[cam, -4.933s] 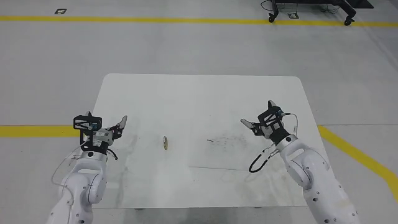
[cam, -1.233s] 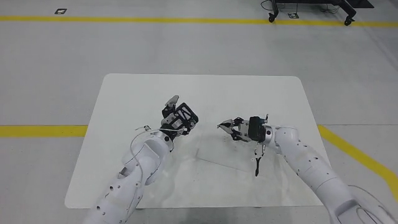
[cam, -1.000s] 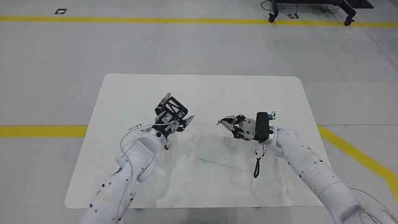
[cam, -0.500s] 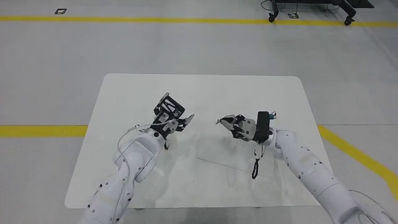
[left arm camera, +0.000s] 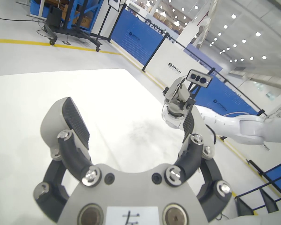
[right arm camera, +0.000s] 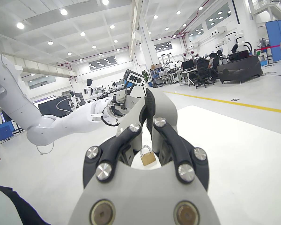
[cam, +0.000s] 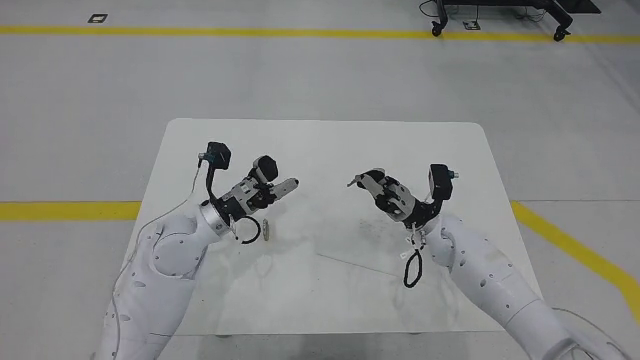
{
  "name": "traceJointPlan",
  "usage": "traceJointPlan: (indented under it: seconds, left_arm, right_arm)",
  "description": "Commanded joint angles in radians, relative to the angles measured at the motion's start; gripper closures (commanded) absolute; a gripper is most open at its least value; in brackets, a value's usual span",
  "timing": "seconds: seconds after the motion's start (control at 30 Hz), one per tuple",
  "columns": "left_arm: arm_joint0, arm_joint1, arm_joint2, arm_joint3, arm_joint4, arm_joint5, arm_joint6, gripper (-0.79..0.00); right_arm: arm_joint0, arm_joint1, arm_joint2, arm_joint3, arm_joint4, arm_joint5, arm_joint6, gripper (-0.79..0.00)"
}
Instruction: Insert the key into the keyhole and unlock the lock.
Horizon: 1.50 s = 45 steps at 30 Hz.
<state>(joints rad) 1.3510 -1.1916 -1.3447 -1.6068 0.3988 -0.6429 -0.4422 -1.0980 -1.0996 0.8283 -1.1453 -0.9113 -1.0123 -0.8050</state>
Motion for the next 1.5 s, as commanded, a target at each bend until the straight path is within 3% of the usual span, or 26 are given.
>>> traceJointPlan:
  seconds: [0.0, 0.1, 0.17, 0.3, 0.5, 0.53, 0.57, 0.67, 0.8, 0.87, 0.9, 1.37, 1.4, 1.47]
  left_arm:
    - [0.000, 0.000, 0.000, 0.000, 0.050, 0.000, 0.003, -0.785]
    - [0.011, -0.004, 0.019, 0.003, -0.059, 0.007, 0.015, -0.785]
    - [-0.003, -0.004, 0.034, 0.017, -0.135, -0.039, -0.025, -0.785]
    - [-0.055, 0.001, 0.075, 0.062, -0.272, -0.158, -0.155, -0.785]
    - [-0.170, 0.007, 0.158, 0.150, -0.388, -0.261, -0.351, -0.785]
    - [-0.186, 0.007, 0.168, 0.169, -0.418, -0.270, -0.366, -0.656]
    - [-0.201, 0.007, 0.174, 0.192, -0.432, -0.264, -0.377, -0.616]
    - [-0.230, 0.007, 0.196, 0.227, -0.441, -0.264, -0.397, -0.594]
    - [-0.246, 0.008, 0.218, 0.258, -0.463, -0.275, -0.408, -0.560]
    - [-0.252, 0.009, 0.226, 0.262, -0.463, -0.275, -0.412, -0.419]
    - [-0.254, 0.010, 0.229, 0.262, -0.464, -0.274, -0.411, -0.391]
    - [-0.254, 0.014, 0.258, 0.264, -0.452, -0.214, -0.353, -0.249]
    - [-0.255, 0.014, 0.259, 0.265, -0.448, -0.203, -0.350, -0.219]
    - [-0.256, 0.014, 0.265, 0.263, -0.440, -0.188, -0.343, -0.077]
  right_arm:
    - [0.000, 0.000, 0.000, 0.000, 0.000, 0.000, 0.000, 0.000]
    - [0.000, 0.000, 0.000, 0.000, 0.000, 0.000, 0.000, 0.000]
    - [-0.016, -0.005, -0.007, 0.015, 0.069, 0.000, 0.036, 0.000]
    - [-0.001, -0.023, -0.086, 0.024, 0.358, 0.000, 0.227, 0.000]
    - [0.036, -0.027, -0.159, -0.008, 0.739, 0.000, 0.499, 0.000]
    - [0.039, -0.025, -0.160, -0.014, 0.779, 0.000, 0.532, 0.000]
    - [0.039, -0.024, -0.161, -0.025, 0.815, 0.000, 0.563, 0.000]
    - [0.033, -0.018, -0.155, -0.051, 0.898, 0.000, 0.641, 0.000]
    - [0.032, -0.017, -0.140, -0.060, 0.956, 0.000, 0.723, 0.000]
    - [0.033, -0.020, -0.135, -0.061, 0.974, 0.000, 0.751, 0.000]
    - [0.034, -0.022, -0.132, -0.060, 0.979, 0.000, 0.764, 0.000]
    - [0.041, -0.062, -0.098, -0.024, 0.942, 0.000, 0.820, 0.000]
    - [0.039, -0.065, -0.095, -0.024, 0.935, 0.000, 0.817, 0.000]
    - [0.034, -0.069, -0.088, -0.027, 0.923, 0.000, 0.815, 0.000]
